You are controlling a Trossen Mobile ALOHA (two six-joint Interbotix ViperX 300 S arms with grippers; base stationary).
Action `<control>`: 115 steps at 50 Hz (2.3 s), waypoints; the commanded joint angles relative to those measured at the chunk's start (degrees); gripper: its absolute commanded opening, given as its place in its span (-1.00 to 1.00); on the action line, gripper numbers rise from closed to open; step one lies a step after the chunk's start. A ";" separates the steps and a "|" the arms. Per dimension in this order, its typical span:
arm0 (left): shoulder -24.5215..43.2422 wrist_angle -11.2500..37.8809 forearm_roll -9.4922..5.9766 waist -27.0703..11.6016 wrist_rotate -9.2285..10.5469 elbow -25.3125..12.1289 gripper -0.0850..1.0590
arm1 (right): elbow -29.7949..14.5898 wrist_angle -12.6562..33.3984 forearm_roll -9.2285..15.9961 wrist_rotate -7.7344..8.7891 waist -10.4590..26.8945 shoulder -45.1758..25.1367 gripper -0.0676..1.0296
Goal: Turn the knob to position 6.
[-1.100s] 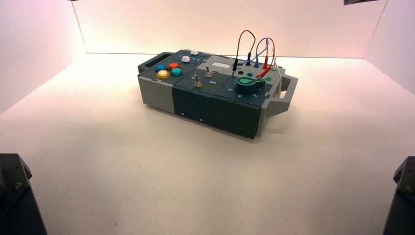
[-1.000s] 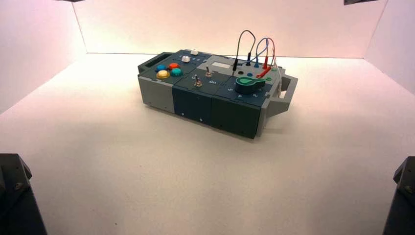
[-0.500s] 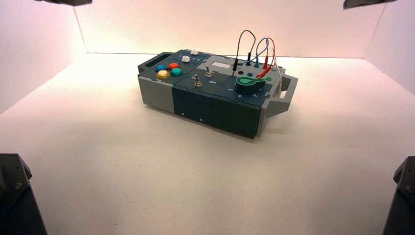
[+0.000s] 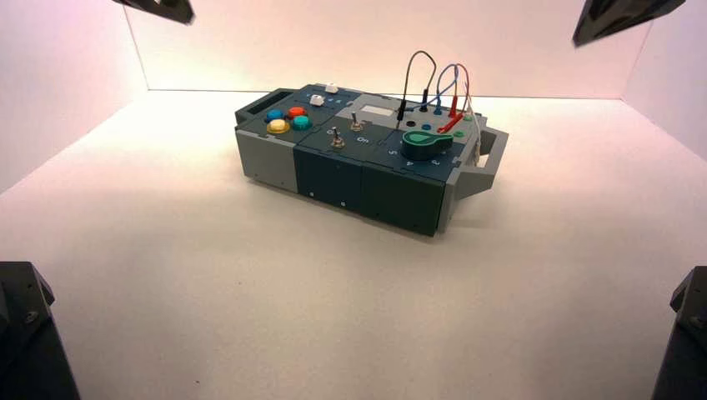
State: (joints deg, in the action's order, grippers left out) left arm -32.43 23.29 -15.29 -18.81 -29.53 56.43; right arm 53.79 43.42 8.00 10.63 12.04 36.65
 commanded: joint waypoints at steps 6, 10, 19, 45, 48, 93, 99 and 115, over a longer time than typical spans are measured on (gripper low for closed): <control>0.26 7.47 0.09 -4.92 -4.13 -3.34 -0.91 | -2.72 5.01 0.26 1.49 3.52 -3.08 -0.92; 0.26 8.35 0.09 -6.42 -4.13 -3.78 -0.91 | -2.37 4.57 0.35 1.58 4.39 -3.16 -0.92; 1.58 10.11 0.09 -8.35 -4.66 -5.01 -0.91 | -2.55 4.48 0.18 2.64 6.33 -3.34 -0.92; 5.01 11.16 -0.18 -9.93 -4.83 -6.42 -0.91 | -2.90 1.49 0.53 4.39 9.93 -12.83 -0.92; 5.10 11.07 -0.18 -9.93 -4.83 -6.42 -0.91 | -2.99 0.62 0.70 4.04 9.93 -13.71 -0.92; 8.26 7.47 -0.26 -9.93 -4.83 -5.98 -0.91 | -10.63 -7.21 4.92 3.16 13.27 -32.08 -0.92; 8.26 7.47 -0.18 -9.93 -4.83 -5.89 -0.91 | -11.95 -7.12 4.92 3.08 14.33 -33.93 -0.92; 7.82 7.47 -0.09 -9.93 -4.83 -5.89 -0.91 | -14.15 -7.12 3.87 3.16 14.68 -36.91 -0.92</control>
State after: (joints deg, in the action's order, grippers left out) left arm -23.91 31.20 -15.47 -28.56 -34.10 51.68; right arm 41.31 36.47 12.22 13.80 26.37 -0.70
